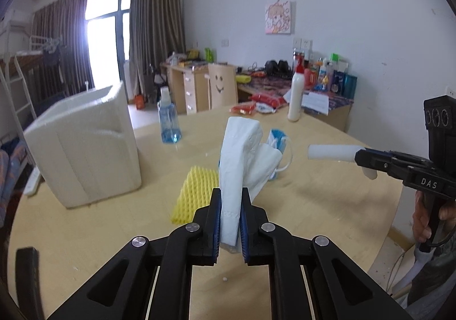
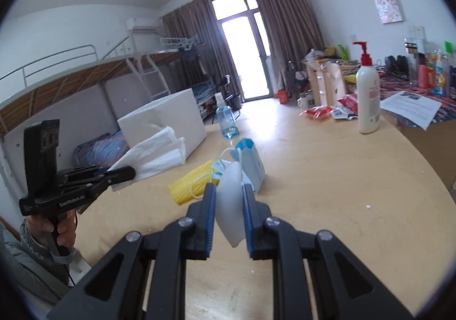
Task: Organize soft objects
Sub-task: 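Lift the tissues and foam tube and carry both over the white foam box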
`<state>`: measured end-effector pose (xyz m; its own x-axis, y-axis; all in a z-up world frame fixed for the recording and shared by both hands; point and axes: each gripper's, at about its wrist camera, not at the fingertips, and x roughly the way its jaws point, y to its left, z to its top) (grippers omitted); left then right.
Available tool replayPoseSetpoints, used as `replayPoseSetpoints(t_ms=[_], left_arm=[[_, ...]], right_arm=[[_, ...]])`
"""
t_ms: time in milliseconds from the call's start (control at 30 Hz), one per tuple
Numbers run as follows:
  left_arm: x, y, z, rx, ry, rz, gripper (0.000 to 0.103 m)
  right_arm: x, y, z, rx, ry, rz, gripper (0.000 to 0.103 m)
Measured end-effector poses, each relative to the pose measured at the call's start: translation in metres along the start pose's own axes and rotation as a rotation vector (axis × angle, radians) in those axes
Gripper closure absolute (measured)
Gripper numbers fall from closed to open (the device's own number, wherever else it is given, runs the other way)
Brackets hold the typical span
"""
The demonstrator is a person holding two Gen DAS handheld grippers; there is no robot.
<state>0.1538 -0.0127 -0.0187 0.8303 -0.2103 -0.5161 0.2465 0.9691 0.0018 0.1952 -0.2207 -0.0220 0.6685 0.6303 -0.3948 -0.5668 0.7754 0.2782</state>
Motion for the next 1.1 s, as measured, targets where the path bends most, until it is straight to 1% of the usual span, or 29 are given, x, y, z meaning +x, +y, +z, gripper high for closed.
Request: replayPoseSetpoints(t_ms=[67, 167, 367, 433, 567, 633, 867, 1100], left_arm=[[-0.005, 0.002, 0.001, 0.002, -0.016, -0.008, 0.094], [-0.014, 0.009, 0.003, -0.001, -0.048, 0.011, 0.095], [-0.040, 0.028, 0.004, -0.026, -0.119, 0.063, 0.095], [-0.050, 0.034, 0.004, -0.028, -0.150, 0.080, 0.095], [-0.064, 0.042, 0.005, -0.031, -0.176, 0.123, 0.094], [-0.070, 0.045, 0.005, -0.039, -0.180, 0.148, 0.094], [-0.092, 0.063, -0.003, -0.090, -0.187, 0.244, 0.094], [-0.112, 0.080, -0.012, -0.130, -0.189, 0.324, 0.094]], right_arm=[[-0.001, 0.005, 0.002, 0.011, -0.021, -0.012, 0.082], [-0.003, 0.017, 0.009, -0.015, -0.051, -0.046, 0.082], [0.002, 0.044, 0.023, -0.052, -0.100, -0.051, 0.082], [0.004, 0.053, 0.027, -0.072, -0.103, -0.036, 0.082], [0.014, 0.072, 0.037, -0.114, -0.105, 0.012, 0.082], [0.021, 0.081, 0.040, -0.134, -0.106, 0.027, 0.082], [0.037, 0.110, 0.047, -0.186, -0.108, 0.134, 0.082], [0.057, 0.130, 0.049, -0.231, -0.076, 0.216, 0.082]])
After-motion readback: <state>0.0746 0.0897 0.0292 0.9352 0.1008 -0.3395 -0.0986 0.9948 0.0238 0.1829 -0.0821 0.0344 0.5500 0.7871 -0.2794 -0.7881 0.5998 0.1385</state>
